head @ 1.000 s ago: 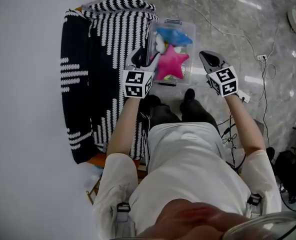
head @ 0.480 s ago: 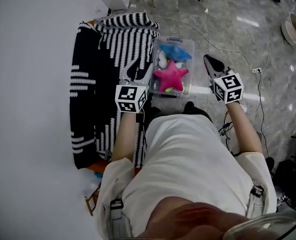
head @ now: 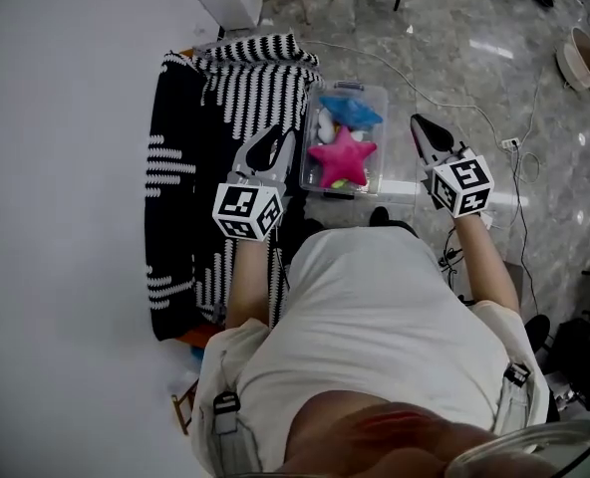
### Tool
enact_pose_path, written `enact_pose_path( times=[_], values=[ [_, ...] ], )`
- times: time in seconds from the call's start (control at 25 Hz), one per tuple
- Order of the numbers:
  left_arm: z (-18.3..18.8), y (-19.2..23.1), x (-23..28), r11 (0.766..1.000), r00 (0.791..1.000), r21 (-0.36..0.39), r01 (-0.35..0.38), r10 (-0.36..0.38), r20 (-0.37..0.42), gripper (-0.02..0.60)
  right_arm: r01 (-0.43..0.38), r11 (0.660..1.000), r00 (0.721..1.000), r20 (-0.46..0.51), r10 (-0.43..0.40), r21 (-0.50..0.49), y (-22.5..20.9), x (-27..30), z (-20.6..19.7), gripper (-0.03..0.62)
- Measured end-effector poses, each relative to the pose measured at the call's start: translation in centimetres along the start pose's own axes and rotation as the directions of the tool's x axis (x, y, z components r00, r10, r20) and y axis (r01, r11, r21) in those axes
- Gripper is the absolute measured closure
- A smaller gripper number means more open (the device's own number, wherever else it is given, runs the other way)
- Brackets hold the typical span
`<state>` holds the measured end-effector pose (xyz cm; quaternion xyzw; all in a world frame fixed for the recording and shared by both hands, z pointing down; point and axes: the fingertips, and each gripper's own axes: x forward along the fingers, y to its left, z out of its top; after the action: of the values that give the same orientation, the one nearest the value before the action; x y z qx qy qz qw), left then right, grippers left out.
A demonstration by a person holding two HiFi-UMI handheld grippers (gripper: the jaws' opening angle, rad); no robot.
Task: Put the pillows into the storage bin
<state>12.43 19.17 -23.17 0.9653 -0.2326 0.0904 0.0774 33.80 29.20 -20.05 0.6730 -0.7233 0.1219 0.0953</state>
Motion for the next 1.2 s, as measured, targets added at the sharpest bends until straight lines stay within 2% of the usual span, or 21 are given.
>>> enact_pose_path(
  times=[0.12, 0.28, 0.52, 0.8, 1.2],
  values=[
    [0.2, 0.6, -0.6, 0.999, 0.999, 0.018, -0.032, 0.032, 0.006, 0.529, 0.007, 1.000, 1.000, 0.005, -0.007, 0.005, 0.1, -0.5, 0.2, 0.594],
    [0.1, 1.6, -1.3, 0.999, 0.999, 0.006, -0.048, 0.048, 0.014, 0.563, 0.018, 1.000, 1.000, 0.008, -0.018, 0.014, 0.1, -0.5, 0.7, 0.594],
    [-0.5, 1.8, -1.3, 0.999, 0.999, -0.008, -0.035, 0.035, 0.013, 0.563, -0.004, 0.999, 0.999, 0.050, 0.006, -0.041, 1.5, -0.7, 1.6, 0.594],
    [-1.4, 1.8, -0.1, 0.999, 1.000, -0.032, -0.012, 0.012, -0.009, 0.563, 0.003, 0.999, 0.998, 0.058, -0.001, -0.038, 1.4, -0.5, 2.0, 0.594],
    [-1.0, 1.7, 1.8, 0.999, 1.000, -0.024, 0.026, -0.027, -0.007, 0.563, 0.025, 0.999, 0.998, 0.065, -0.022, -0.036, 0.5, -0.2, 2.1, 0.594]
  ],
)
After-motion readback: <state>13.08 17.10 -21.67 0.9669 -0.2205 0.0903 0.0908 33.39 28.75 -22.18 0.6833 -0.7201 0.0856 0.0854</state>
